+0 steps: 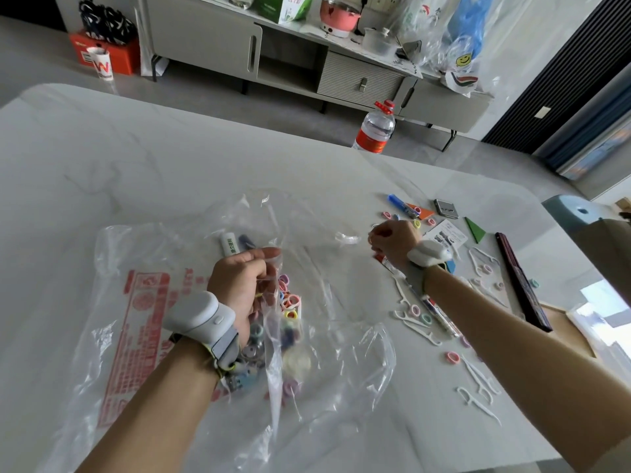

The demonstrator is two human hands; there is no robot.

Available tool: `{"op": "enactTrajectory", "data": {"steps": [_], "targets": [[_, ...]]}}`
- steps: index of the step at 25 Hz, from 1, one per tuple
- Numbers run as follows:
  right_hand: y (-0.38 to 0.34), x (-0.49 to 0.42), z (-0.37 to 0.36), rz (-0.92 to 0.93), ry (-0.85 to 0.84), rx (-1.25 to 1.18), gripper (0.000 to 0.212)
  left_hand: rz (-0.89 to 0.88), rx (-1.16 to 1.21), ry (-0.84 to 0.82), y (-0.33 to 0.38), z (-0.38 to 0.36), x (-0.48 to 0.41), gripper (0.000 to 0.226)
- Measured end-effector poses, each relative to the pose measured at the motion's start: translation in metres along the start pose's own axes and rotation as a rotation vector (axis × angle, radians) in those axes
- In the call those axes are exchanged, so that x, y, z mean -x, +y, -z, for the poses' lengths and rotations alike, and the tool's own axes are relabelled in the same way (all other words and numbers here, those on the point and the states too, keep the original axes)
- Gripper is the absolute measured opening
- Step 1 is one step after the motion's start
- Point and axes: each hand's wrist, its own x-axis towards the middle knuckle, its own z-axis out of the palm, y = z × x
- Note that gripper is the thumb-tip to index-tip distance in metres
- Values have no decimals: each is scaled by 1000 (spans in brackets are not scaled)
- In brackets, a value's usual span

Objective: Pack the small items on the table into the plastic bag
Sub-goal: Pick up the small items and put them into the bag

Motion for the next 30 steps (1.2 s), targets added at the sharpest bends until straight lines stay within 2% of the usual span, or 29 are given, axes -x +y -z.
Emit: {"op": "enactTrajectory", "data": {"steps": [3,7,9,11,15,18,21,26,30], "targets": [[-7,56,-1,-98,-153,-196,4,-10,13,-6,1,0,4,40],[-48,89,-40,-156,-355,-340,21,-13,43,-14,0,-2,6,40],[-72,91,-59,-136,-411,-451,26,-14,55,-21,1,-4,6,40],[-79,89,-68,-86,-398,-492,26,-3,75,-35,2,-6,4,39],[-49,95,-59,3,-264,-246,16,-18,55,-26,0,-6,3,40],[-32,103,-51,31,-168,30,11,-26,61,-21,-3,-7,2,40],[-29,96,-61,-4,-202,231,19,-23,31,-13,-8,-11,-6,39],[-41,103,-63,-26,-363,214,13,-22,63,-65,-10,-11,-17,38],[-36,138,-45,-39,-500,76,25,2,91,-2,-27,-20,-15,38]]}}
